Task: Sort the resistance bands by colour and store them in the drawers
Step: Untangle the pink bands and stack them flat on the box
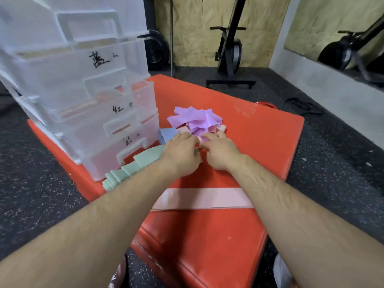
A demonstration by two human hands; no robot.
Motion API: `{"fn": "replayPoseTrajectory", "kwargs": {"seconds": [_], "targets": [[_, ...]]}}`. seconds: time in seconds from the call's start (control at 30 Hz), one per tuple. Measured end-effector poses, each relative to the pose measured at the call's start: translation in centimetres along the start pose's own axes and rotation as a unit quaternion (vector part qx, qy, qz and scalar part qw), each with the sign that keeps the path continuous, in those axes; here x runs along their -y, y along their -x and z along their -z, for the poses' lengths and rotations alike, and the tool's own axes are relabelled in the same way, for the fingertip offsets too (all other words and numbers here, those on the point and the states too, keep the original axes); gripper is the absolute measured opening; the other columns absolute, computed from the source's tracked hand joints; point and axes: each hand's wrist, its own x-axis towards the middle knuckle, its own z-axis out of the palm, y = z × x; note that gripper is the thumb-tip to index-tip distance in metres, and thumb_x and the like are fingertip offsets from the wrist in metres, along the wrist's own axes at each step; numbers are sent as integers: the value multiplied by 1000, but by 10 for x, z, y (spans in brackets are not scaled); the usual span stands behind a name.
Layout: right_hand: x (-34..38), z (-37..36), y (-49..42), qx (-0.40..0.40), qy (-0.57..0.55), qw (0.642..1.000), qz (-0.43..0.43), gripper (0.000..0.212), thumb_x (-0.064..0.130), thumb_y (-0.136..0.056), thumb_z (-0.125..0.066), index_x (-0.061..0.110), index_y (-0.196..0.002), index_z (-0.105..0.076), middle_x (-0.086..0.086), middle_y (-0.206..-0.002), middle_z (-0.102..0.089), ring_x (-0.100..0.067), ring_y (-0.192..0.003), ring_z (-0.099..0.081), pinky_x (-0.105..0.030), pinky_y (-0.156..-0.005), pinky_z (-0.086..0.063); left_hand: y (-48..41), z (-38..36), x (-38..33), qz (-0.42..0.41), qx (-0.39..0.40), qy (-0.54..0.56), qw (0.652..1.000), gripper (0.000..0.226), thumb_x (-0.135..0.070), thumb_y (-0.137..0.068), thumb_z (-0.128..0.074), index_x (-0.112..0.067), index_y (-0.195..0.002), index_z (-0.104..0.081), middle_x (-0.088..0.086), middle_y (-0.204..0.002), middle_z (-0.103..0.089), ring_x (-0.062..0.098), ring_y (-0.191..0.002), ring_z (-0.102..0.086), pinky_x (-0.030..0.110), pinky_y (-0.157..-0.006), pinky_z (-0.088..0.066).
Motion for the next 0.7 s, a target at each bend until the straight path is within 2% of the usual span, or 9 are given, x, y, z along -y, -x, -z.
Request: {"fn": "replayPoseTrajectory", "kwargs": {"seconds": [0.1, 0.17, 0.27, 0.3, 0.4, 0.5, 0.53, 0.6, 0.7], "targets": [[5, -4, -10, 19, 19, 1000, 6, 46, 26, -93, -53, 33, -139, -54, 7, -146, -43, -39, -135, -29, -47, -107, -37, -8, 1, -6, 24, -6, 26, 999, 32, -23, -87, -53, -17, -117, -60, 2, -121, -56, 27, -117, -46, 42, -98, -40], [5, -8, -11, 28, 8, 1000, -7, 42, 25, -88, -53, 27, -130, -55, 2, -130, -53, -39, -133, -32, -50, -106, -38, -10, 2, -10, 28, -1, 39, 999, 29, -24, -87, -52, -16, -113, -61, 3, -117, -57, 27, -114, -47, 43, -97, -40], [1, -8, -6, 5, -50, 998, -41, 31, 25, -83, -52, 25, -114, -59, -3, -113, -61, -35, -128, -36, -38, -82, -44, -9, 2, -13, 24, 14, 51, 998, 33, -29, -84, -48, -16, -111, -61, 3, -114, -57, 27, -113, -48, 44, -97, -41], [-1, -5, -2, -9, -67, 997, -45, 30, 26, -83, -48, 27, -110, -61, -3, -112, -63, -36, -128, -36, -37, -79, -44, -8, 3, -13, 21, 15, 56, 998, 35, -30, -82, -46, -16, -110, -61, 2, -115, -57, 27, -114, -48, 44, -97, -41], [-13, 7, 13, -45, -112, 991, -54, 41, 29, -81, -35, 30, -106, -68, 0, -116, -63, -32, -116, -48, -45, -90, -50, -3, 6, -13, 19, 12, 58, 998, 31, -24, -85, -50, -18, -114, -60, 0, -120, -57, 24, -117, -47, 43, -99, -40], [-25, 22, 38, -83, -125, 988, -50, 50, 41, -80, -26, 21, -92, -71, -1, -109, -66, -33, -103, -59, -46, -88, -51, 4, 10, -12, 11, 11, 44, 999, 28, -23, -87, -50, -19, -112, -59, 0, -117, -56, 25, -113, -49, 43, -97, -41], [-29, 27, 46, -97, -138, 985, -45, 48, 39, -83, -30, 18, -91, -72, -3, -109, -68, -33, -102, -61, -45, -89, -51, 6, 12, -13, 6, 12, 40, 999, 26, -23, -87, -49, -19, -111, -59, 0, -115, -56, 25, -111, -49, 43, -96, -41], [-35, 37, 61, -130, -163, 977, -41, 30, 22, -89, -47, 14, -94, -75, -5, -109, -69, -30, -103, -62, -39, -92, -49, 11, 14, -15, 1, 15, 38, 999, 25, -22, -87, -49, -19, -110, -58, 0, -114, -56, 26, -110, -50, 42, -94, -41], [-40, 50, 78, -183, -187, 965, -35, 21, 5, -88, -60, 14, -96, -76, 0, -108, -72, -23, -104, -63, -20, -92, -36, 18, 18, -23, -6, 5, 53, 999, 28, -22, -87, -53, -17, -113, -60, 0, -116, -59, 28, -110, -53, 44, -92, -44]]}}
